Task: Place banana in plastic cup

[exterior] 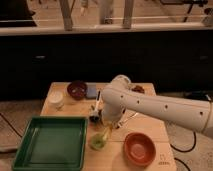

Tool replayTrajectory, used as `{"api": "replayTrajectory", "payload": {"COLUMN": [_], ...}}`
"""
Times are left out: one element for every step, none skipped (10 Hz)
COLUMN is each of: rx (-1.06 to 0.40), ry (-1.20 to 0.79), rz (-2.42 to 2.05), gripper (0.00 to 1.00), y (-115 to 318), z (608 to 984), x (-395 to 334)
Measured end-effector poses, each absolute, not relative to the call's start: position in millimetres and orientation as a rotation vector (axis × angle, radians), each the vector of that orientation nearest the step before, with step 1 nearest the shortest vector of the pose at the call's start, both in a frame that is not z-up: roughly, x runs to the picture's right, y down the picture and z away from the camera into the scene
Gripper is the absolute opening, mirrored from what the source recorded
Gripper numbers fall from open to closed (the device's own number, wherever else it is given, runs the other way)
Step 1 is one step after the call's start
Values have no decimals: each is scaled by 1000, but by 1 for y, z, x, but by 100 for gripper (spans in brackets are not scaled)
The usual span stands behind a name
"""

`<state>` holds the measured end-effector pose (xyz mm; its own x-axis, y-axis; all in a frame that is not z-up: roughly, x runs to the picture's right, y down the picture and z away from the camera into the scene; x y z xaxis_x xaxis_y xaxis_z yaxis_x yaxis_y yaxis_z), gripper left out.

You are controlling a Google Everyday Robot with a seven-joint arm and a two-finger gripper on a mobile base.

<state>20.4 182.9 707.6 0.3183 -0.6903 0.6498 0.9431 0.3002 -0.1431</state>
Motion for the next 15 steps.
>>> {"api": "replayTrajectory", "payload": {"rx": [-571, -577, -586, -593, -597, -605, -615, -623, -628, -633, -635, -639, -643, -645, -648], "ry": [-530, -534, -541, -549, -555, -565, -572, -577, -581, -586, -588, -588, -592, -592, -593], "rz": [-1160, -1163, -1168, -1172, -1174, -1174, -1169, -1166, -1167, -1172, -1173, -1175, -1179, -1182, -1185], "gripper": [0, 0, 0, 0, 0, 0, 0, 0, 0, 0, 0, 0, 0, 0, 0], "y": [187, 191, 198, 204, 207, 213, 218, 222, 225, 228, 230, 231, 233, 235, 236], "z": [707, 706, 704, 703, 702, 702, 702, 702, 702, 703, 703, 703, 703, 702, 702], "x": [17, 15, 12, 9, 6, 3, 1, -1, -5, -11, -13, -15, -18, -20, -22]}}
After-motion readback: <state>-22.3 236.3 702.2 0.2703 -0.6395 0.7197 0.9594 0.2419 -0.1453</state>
